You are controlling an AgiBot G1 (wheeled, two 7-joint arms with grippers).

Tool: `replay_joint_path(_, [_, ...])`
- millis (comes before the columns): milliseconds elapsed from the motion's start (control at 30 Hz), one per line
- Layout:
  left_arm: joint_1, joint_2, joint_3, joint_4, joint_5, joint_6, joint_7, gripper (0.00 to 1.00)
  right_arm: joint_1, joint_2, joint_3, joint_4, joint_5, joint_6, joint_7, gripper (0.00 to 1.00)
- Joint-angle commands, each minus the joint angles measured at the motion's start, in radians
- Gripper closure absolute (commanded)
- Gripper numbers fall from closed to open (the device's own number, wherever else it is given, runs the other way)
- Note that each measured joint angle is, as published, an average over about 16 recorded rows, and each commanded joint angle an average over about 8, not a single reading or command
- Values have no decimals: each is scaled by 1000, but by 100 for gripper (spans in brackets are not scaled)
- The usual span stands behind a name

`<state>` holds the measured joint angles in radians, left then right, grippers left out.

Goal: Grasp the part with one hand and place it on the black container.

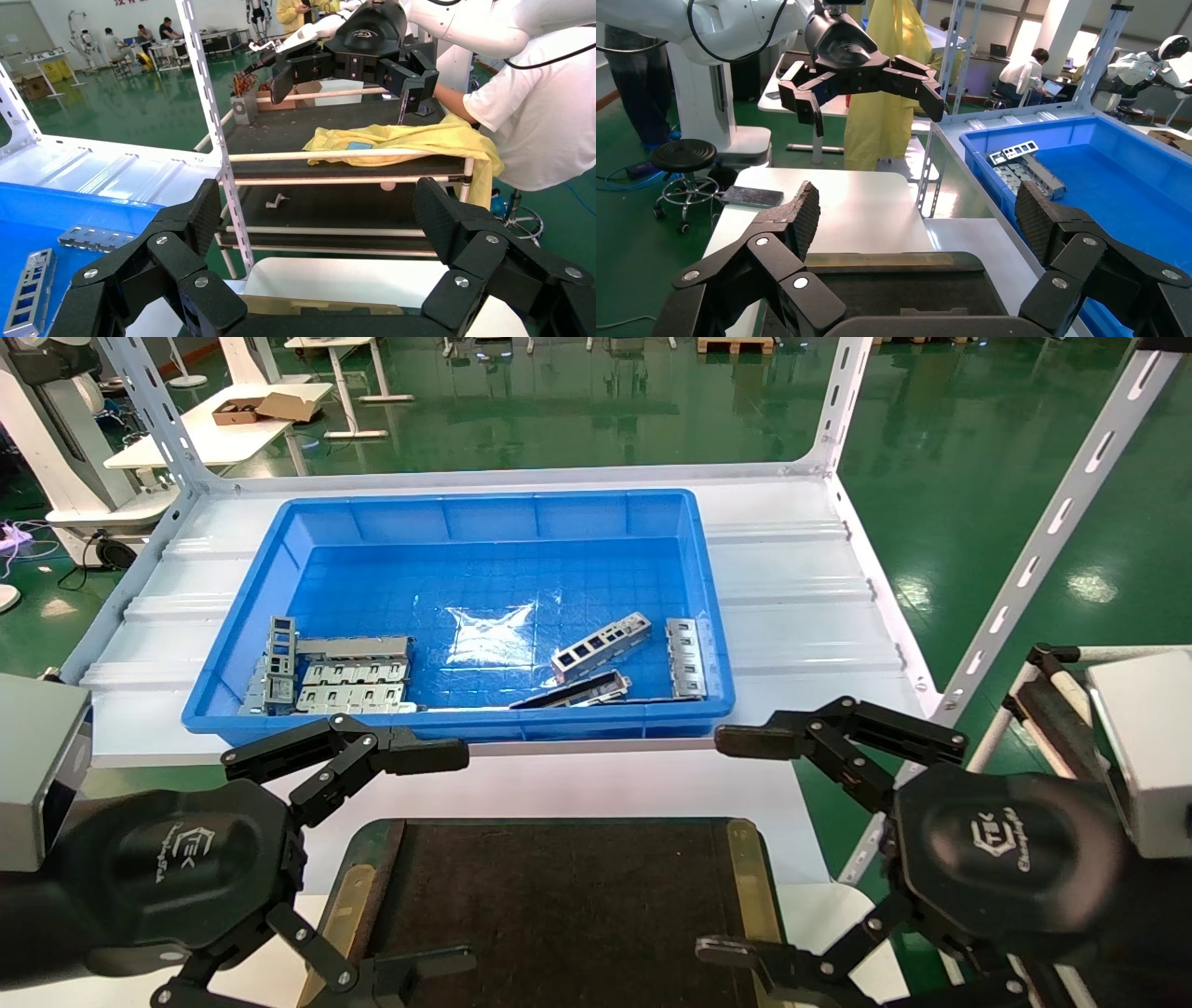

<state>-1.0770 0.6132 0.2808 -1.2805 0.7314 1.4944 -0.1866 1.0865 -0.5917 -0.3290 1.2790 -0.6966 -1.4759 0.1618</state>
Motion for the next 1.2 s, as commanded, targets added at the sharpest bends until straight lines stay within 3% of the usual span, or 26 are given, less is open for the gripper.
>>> replay_joint_path(33, [0,0,0,0,0,0,0,0,0,0,0,0,0,0,0,0])
replay_joint_path(1200, [-8,5,7,-3,30,-29,-4,0,0,0,0,0,0,0,0,0])
